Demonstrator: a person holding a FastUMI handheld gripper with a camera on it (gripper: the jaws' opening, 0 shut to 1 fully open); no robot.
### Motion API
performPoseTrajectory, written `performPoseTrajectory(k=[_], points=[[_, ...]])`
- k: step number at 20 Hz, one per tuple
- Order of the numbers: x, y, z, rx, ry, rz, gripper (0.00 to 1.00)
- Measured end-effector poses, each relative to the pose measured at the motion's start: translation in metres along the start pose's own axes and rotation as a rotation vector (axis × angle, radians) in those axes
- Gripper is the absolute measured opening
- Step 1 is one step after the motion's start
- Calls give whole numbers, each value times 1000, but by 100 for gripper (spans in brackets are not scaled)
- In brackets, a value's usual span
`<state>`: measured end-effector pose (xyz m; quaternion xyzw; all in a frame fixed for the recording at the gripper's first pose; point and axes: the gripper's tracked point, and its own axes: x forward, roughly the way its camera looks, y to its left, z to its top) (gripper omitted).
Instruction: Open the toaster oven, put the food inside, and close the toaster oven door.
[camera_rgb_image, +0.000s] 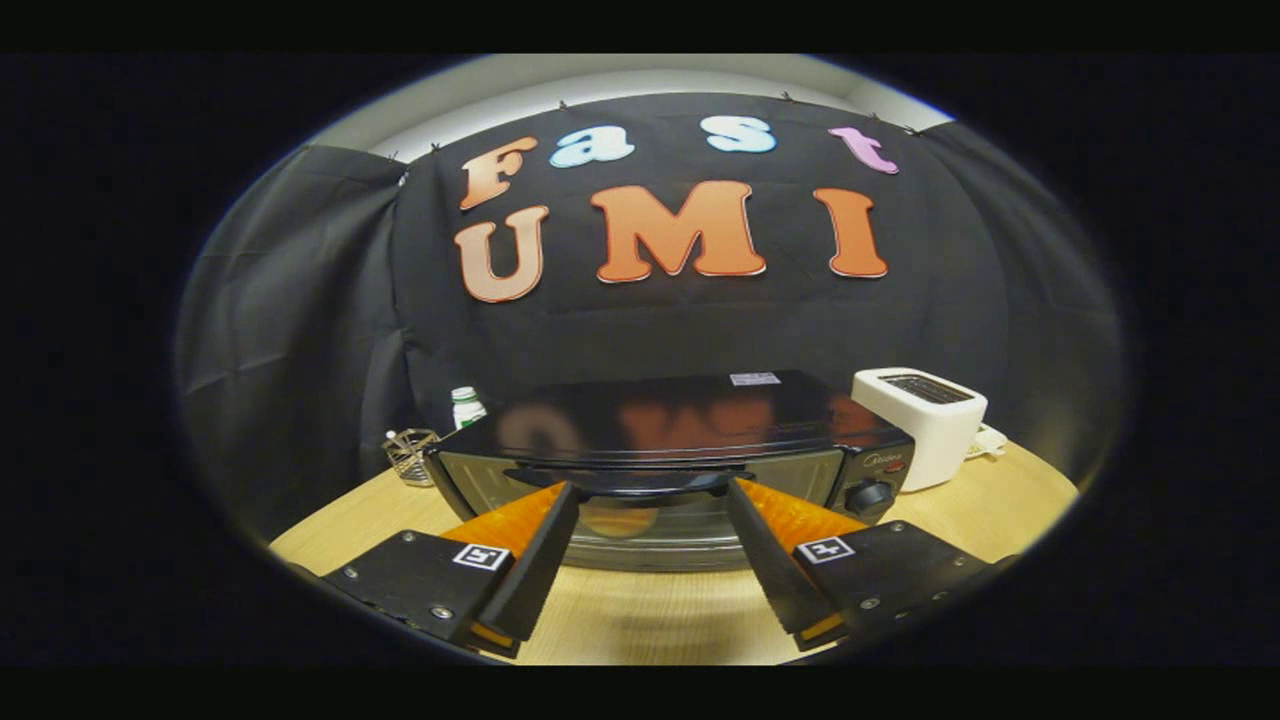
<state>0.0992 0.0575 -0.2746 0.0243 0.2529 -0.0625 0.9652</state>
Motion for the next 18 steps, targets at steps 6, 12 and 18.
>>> performPoseTrajectory(k=[6,12,18], points=[[-64,-1,44,19,-152,72,89],[-146,-14,84,-24,-272,96,89],[-206,-47,97,-35,-337,70,92]])
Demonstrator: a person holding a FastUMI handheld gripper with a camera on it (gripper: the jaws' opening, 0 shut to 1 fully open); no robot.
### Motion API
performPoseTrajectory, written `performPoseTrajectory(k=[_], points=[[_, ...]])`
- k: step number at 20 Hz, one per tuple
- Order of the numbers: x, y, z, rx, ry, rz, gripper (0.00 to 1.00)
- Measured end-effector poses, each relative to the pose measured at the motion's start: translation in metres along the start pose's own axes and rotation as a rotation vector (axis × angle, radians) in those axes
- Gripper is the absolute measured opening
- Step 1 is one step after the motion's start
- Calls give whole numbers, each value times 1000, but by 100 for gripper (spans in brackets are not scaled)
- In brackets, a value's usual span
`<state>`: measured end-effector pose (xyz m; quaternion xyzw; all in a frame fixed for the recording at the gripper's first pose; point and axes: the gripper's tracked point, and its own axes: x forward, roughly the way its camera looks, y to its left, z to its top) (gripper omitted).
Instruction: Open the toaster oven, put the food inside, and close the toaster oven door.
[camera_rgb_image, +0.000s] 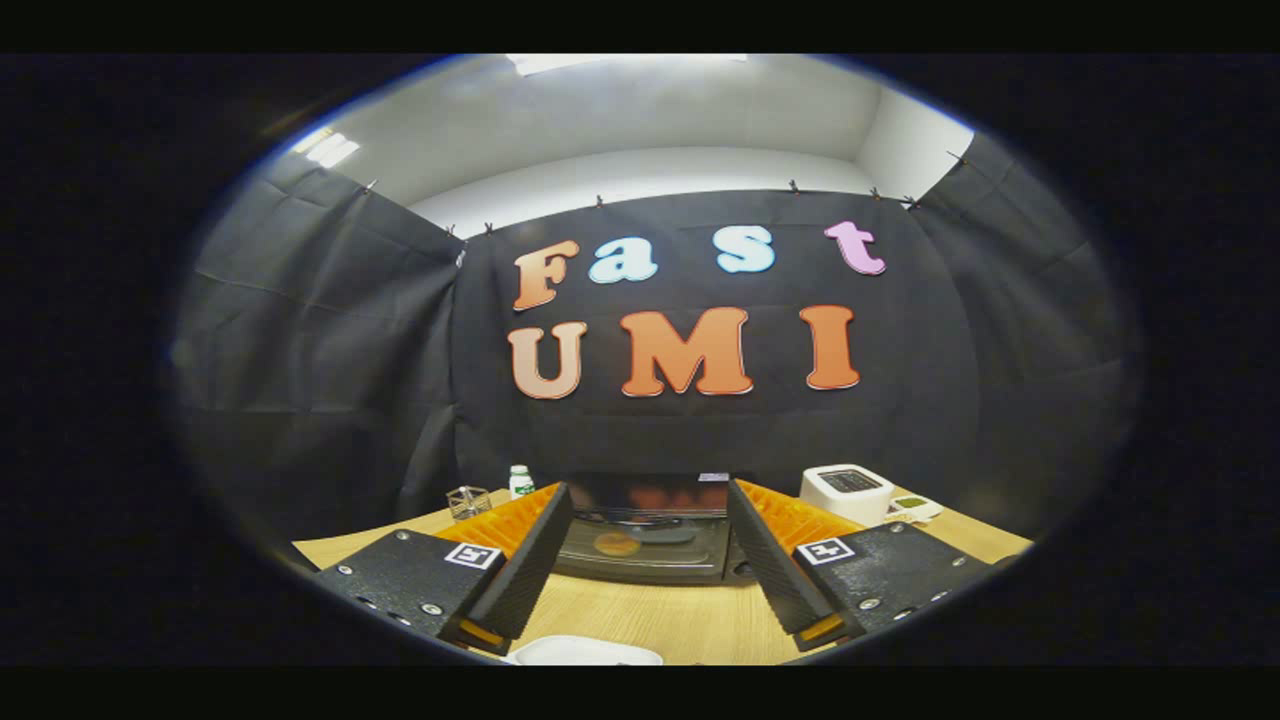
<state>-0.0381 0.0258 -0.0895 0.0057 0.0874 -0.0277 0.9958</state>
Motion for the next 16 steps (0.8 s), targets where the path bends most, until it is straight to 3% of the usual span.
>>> performPoseTrajectory(k=[7,16], points=[[-38,-24,11,-19,-98,-46,96],[-34,-23,-2,0,-102,-50,96]])
